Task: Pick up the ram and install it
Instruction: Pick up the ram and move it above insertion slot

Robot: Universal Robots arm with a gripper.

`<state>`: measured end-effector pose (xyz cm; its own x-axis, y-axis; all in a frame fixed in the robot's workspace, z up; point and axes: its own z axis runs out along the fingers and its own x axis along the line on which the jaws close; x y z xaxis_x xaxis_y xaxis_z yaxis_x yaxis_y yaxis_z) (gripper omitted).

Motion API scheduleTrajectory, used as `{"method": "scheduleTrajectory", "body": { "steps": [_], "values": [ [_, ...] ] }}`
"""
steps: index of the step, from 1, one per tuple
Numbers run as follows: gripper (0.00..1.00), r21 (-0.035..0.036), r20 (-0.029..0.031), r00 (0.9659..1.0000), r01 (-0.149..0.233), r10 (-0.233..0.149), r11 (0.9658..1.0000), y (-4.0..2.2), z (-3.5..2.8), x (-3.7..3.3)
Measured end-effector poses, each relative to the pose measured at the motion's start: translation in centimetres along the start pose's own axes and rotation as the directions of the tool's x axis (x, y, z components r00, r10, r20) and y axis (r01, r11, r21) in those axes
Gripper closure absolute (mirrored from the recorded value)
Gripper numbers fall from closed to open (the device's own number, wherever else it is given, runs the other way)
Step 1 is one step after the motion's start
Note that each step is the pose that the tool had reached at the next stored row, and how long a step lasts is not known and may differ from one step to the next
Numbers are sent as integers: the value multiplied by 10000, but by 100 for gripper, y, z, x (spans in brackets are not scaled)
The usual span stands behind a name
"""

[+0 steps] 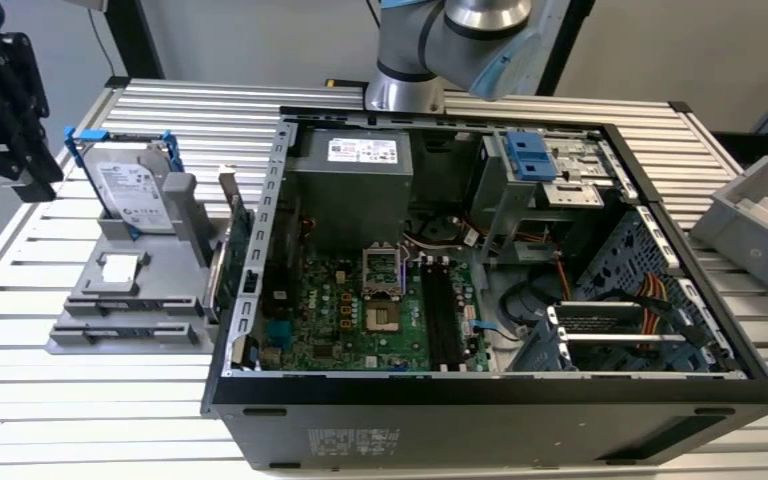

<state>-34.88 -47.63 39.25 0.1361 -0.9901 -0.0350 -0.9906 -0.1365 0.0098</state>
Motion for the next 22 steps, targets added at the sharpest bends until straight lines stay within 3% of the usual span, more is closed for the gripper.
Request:
{"method": "scheduleTrajectory", "body": {
  "steps": [8, 12, 22],
  "values": [
    [0, 0, 0, 10000, -4, 4, 10000, 1, 0, 0],
    [0, 8, 2, 9997, -251, 251, 9997, 1, 11, 1],
    [0, 43, 2, 9993, -379, 379, 9993, 4, 79, 2]
  ]
}}
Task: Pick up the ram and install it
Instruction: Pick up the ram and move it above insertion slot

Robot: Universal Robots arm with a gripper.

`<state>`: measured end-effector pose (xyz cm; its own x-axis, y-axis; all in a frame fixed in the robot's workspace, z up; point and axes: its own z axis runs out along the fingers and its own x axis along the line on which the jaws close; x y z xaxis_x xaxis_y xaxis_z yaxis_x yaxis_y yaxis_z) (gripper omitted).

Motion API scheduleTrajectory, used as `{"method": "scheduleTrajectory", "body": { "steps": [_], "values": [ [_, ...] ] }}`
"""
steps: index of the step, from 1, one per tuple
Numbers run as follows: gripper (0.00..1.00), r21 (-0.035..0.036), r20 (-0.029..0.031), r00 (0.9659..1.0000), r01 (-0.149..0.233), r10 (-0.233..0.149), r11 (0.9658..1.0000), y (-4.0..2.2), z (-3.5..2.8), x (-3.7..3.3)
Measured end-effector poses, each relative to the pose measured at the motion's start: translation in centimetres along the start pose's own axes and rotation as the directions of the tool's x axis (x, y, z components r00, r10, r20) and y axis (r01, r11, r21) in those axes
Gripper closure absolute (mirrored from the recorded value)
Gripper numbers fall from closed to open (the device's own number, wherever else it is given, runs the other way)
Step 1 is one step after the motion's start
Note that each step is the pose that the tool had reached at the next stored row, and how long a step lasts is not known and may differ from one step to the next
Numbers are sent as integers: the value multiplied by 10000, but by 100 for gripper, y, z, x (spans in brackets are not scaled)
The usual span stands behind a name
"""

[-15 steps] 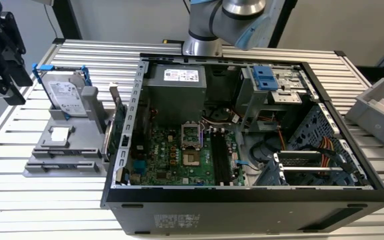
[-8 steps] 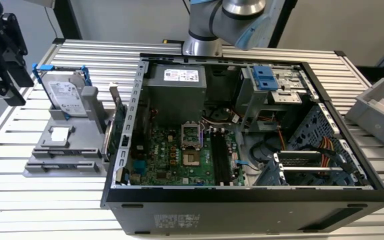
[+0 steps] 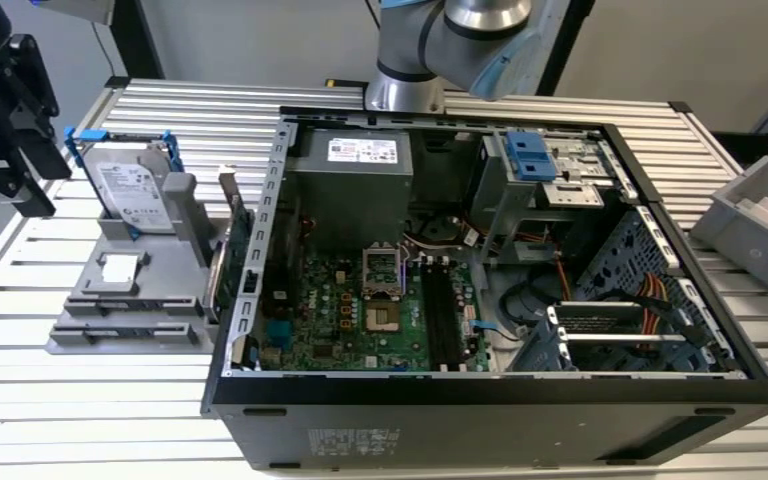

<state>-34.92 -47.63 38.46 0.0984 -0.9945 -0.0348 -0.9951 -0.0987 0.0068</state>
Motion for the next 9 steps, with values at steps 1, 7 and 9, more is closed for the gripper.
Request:
{"method": "scheduleTrajectory", "body": {
  "steps": [1, 7, 9],
  "values": [
    [0, 0, 0, 10000, 0, 0, 10000, 0, 12, 0],
    [0, 0, 3, 10000, 0, 0, 10000, 6, 77, 2],
    [0, -1, 17, 10000, 0, 0, 10000, 7, 83, 2]
  ]
}}
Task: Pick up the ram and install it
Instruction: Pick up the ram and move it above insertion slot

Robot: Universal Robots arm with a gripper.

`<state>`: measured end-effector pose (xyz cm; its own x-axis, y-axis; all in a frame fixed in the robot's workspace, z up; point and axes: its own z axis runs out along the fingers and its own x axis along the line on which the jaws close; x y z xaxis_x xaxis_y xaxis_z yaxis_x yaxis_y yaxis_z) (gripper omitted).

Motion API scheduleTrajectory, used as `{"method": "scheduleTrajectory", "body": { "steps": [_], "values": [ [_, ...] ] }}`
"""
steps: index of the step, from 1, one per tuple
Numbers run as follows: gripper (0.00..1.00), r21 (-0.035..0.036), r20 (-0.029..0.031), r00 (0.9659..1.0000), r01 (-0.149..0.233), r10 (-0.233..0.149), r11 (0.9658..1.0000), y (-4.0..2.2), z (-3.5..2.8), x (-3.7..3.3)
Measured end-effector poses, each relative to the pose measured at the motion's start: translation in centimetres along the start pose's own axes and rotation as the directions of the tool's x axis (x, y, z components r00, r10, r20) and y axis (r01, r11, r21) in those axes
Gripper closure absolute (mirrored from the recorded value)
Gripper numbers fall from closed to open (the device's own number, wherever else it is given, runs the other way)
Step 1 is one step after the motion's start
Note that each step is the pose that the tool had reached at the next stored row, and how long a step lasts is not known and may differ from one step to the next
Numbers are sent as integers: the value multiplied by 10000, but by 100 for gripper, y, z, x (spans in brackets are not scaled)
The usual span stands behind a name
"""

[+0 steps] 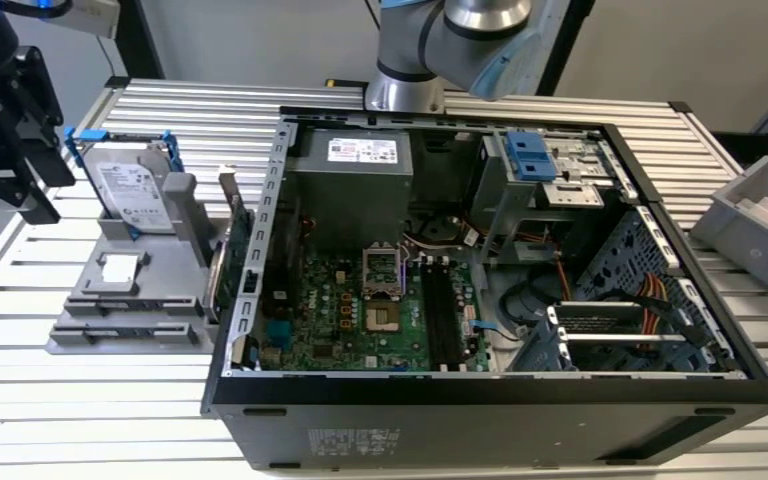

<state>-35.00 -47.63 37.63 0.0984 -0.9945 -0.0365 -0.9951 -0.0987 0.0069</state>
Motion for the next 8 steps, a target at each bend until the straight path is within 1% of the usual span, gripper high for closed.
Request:
{"method": "scheduleTrajectory", "body": {
  "steps": [3, 8],
  "values": [
    [0, 5, 15, 10000, 0, 0, 10000, 1, 13, 0],
    [0, 2, 14, 10000, 0, 0, 10000, 2, 23, 1]
  ]
}}
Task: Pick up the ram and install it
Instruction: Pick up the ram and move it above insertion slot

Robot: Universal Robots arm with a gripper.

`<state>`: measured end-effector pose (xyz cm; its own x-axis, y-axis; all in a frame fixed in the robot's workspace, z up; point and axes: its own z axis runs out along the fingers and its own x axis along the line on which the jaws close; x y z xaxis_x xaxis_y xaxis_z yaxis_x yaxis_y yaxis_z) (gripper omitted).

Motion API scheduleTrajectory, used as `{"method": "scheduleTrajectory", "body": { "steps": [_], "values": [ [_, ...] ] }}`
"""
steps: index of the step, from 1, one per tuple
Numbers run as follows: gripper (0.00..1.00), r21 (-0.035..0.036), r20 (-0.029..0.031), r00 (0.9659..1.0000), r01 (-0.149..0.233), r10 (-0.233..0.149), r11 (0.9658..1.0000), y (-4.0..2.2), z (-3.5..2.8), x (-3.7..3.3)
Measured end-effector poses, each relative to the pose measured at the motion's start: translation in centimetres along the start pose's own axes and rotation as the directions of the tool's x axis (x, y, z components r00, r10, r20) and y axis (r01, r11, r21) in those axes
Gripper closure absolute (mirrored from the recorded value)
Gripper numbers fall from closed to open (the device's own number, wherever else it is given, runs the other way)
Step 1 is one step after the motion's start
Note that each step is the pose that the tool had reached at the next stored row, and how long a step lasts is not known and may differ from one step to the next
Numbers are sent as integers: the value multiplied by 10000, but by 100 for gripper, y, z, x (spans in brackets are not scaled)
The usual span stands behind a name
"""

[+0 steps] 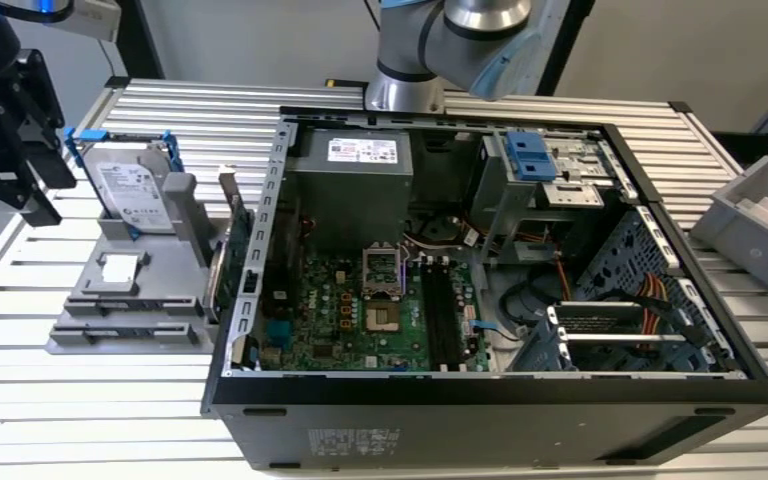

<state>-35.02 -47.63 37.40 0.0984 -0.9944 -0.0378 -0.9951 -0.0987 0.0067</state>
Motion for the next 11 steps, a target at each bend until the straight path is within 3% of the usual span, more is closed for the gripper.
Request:
{"method": "scheduleTrajectory", "body": {
  "steps": [11],
  "values": [
    [0, 2, 1, 10000, 0, 0, 10000, 0, 48, 2]
  ]
}}
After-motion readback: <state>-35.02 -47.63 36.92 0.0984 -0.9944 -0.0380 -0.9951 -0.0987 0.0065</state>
